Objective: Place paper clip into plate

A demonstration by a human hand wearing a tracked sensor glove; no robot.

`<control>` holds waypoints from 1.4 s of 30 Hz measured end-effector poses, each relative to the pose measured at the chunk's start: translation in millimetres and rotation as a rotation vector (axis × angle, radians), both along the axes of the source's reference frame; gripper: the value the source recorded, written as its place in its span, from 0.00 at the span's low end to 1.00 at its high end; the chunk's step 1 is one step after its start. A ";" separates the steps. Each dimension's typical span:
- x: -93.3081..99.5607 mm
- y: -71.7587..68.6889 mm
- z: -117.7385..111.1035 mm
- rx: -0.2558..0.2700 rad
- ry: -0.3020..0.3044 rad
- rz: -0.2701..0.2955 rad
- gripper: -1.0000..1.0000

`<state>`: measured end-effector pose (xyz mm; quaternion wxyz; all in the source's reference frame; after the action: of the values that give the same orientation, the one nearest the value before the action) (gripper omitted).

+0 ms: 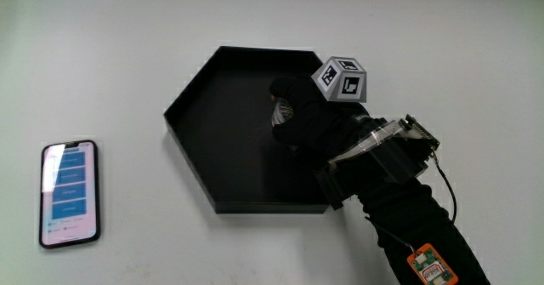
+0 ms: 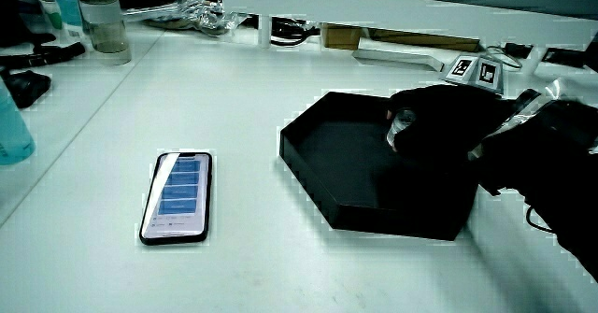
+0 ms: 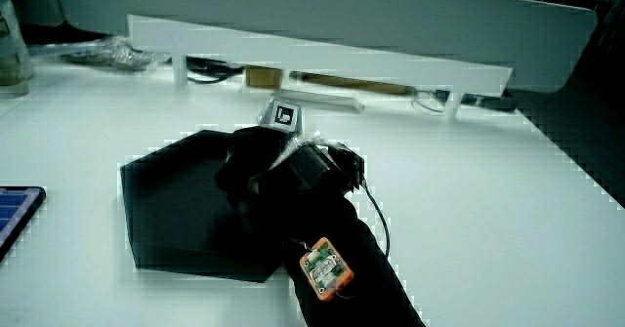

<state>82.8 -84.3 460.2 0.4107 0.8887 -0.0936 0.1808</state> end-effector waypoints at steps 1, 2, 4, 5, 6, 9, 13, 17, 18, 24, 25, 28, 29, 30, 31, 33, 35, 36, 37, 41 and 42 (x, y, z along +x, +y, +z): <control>-2.2 0.0 0.0 -0.015 0.004 -0.008 0.50; -3.9 0.1 -2.3 -0.013 -0.001 -0.006 0.50; -5.0 1.1 1.1 -0.028 0.015 -0.019 0.50; -5.1 1.6 0.8 -0.028 -0.002 -0.009 0.50; -5.3 2.5 1.2 -0.025 -0.001 -0.011 0.50; -5.1 2.8 3.4 -0.031 0.007 -0.011 0.50; -6.4 3.5 5.6 -0.034 0.007 -0.018 0.50; -7.1 6.3 12.2 -0.043 0.025 -0.019 0.50; -7.5 7.4 13.0 -0.032 0.023 -0.016 0.50; -10.6 12.0 23.5 -0.047 0.060 -0.047 0.50; -10.8 13.3 25.1 -0.040 0.062 -0.042 0.50; -12.2 18.2 33.7 -0.053 0.082 -0.056 0.50; -9.4 20.2 39.5 -0.065 0.090 -0.043 0.50; -9.2 21.3 33.0 -0.027 0.093 -0.038 0.50; -8.2 20.8 34.2 -0.035 0.102 -0.041 0.50; -9.1 19.5 29.5 -0.022 0.098 -0.040 0.50; -10.9 20.8 29.3 -0.021 0.090 -0.035 0.45; -11.6 21.6 30.5 -0.022 0.090 -0.036 0.42; -11.3 21.6 33.5 -0.029 0.103 -0.033 0.40; -12.4 21.5 32.4 -0.037 0.091 -0.039 0.30; -12.3 21.6 36.1 -0.050 0.103 -0.038 0.28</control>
<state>70.5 -62.7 496.3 0.4404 0.8844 -0.0849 0.1293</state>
